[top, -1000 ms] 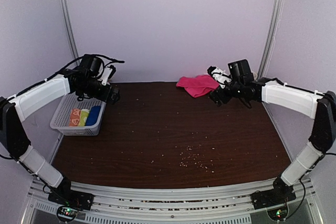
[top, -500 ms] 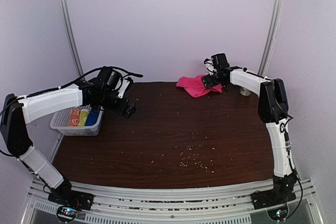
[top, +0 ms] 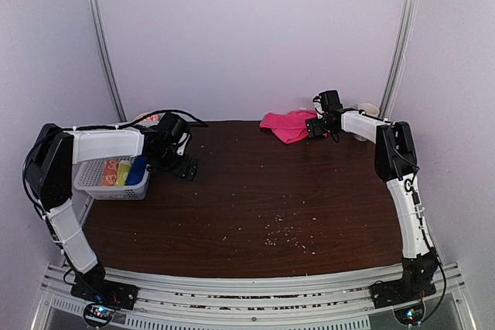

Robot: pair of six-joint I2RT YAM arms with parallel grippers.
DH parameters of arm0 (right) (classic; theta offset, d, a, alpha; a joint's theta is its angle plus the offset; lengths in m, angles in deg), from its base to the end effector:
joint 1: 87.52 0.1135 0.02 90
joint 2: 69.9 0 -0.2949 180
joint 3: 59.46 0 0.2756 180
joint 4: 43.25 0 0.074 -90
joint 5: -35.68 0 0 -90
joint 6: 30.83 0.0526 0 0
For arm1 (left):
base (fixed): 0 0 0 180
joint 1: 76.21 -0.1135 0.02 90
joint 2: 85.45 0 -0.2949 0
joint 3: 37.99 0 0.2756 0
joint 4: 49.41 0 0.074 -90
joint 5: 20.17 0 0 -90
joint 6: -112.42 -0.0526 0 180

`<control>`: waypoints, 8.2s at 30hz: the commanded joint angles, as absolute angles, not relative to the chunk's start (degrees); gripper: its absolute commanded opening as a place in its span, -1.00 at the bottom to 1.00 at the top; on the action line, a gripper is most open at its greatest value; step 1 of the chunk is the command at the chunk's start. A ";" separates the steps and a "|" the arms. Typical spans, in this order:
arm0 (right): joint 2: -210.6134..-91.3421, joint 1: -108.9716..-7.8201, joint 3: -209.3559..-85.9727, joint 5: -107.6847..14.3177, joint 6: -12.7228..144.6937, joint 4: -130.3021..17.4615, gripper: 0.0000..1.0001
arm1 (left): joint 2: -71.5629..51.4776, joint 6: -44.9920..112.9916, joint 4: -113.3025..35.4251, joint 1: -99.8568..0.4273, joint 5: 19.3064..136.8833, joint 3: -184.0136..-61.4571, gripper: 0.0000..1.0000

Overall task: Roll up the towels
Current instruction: Adjust the bin at the corner of the board, then pick up the towel from the corner of the board, then place the towel at the center of the board, then adjust the towel at the center of the board.

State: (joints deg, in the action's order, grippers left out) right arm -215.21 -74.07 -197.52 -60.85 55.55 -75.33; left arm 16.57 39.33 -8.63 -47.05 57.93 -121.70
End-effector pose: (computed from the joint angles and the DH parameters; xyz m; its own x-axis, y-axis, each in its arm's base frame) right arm 0.6176 0.1415 0.1665 -0.6060 -0.2094 -0.7674 -0.1842 0.9754 -0.1208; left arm 0.3612 -0.1891 0.2077 -0.8286 0.1364 -0.5429 0.1497 0.9885 0.0199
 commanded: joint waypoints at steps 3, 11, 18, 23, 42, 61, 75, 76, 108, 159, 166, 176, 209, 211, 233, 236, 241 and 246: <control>-218.75 -76.91 -203.99 -55.57 60.88 -75.92 1.00 | 15.47 42.46 -9.66 -50.25 55.66 -120.57 0.96; -218.90 -79.92 -204.31 -38.80 75.04 -78.53 0.85 | 15.67 43.54 -8.64 -52.90 55.08 -119.43 0.96; -220.41 -79.96 -204.05 -37.88 81.89 -78.86 0.91 | 15.72 43.78 -9.04 -54.51 53.40 -118.42 0.95; -221.99 -79.97 -204.37 -38.95 82.85 -78.43 0.87 | 15.17 43.82 -8.92 -54.54 53.48 -118.66 0.96; -225.04 -79.89 -204.28 -37.40 87.87 -73.18 -0.27 | 12.21 42.88 -9.06 -52.49 56.37 -120.38 0.96; -200.39 -73.79 -190.99 -34.82 69.67 -78.56 -1.00 | 13.17 36.04 -8.85 -44.40 56.42 -129.03 0.95; -168.92 -64.18 -170.08 -19.00 49.88 -90.61 -1.00 | 2.33 30.79 -14.24 -35.53 64.47 -124.58 0.96; -166.81 -64.19 -167.95 -17.91 49.25 -89.86 -1.00 | 0.87 30.77 -15.94 -35.48 66.20 -123.02 0.96; -171.37 -74.51 -149.61 -49.19 49.15 -78.79 0.01 | 42.03 39.66 -28.45 -16.80 51.53 -142.95 0.96; -173.10 -75.04 -131.21 -66.90 22.18 -50.75 -0.16 | 43.87 41.76 -40.13 -18.47 46.78 -137.93 0.04; -174.93 -75.04 -131.42 -66.49 24.45 -48.55 -0.46 | 43.89 42.06 -40.27 -18.47 47.33 -137.52 0.03; -172.14 -74.16 -131.06 -66.40 24.28 -47.26 -1.00 | 43.84 42.22 -41.52 -19.03 47.42 -137.33 -0.50; -150.81 -70.21 -148.21 -64.63 30.38 -65.48 -1.00 | 40.03 30.24 -62.89 -18.38 61.22 -128.55 0.10; -150.96 -70.21 -148.27 -64.90 30.70 -65.64 -1.00 | 41.00 29.70 -64.26 -18.30 62.12 -129.35 0.13; -147.06 -70.41 -151.46 -72.61 29.59 -65.09 -1.00 | 50.68 33.18 -59.28 -18.29 66.26 -143.65 -0.50; -147.05 -70.47 -151.03 -73.91 29.14 -64.27 -1.00 | 50.29 34.10 -58.29 -18.30 68.46 -143.05 -0.77; -147.48 -70.73 -151.14 -75.61 28.76 -63.56 -1.00 | 47.07 34.45 -57.58 -18.29 69.11 -138.54 -1.00; -148.34 -70.90 -153.50 -75.42 29.36 -64.36 -1.00 | 37.93 30.71 -56.95 -18.45 59.01 -130.98 -1.00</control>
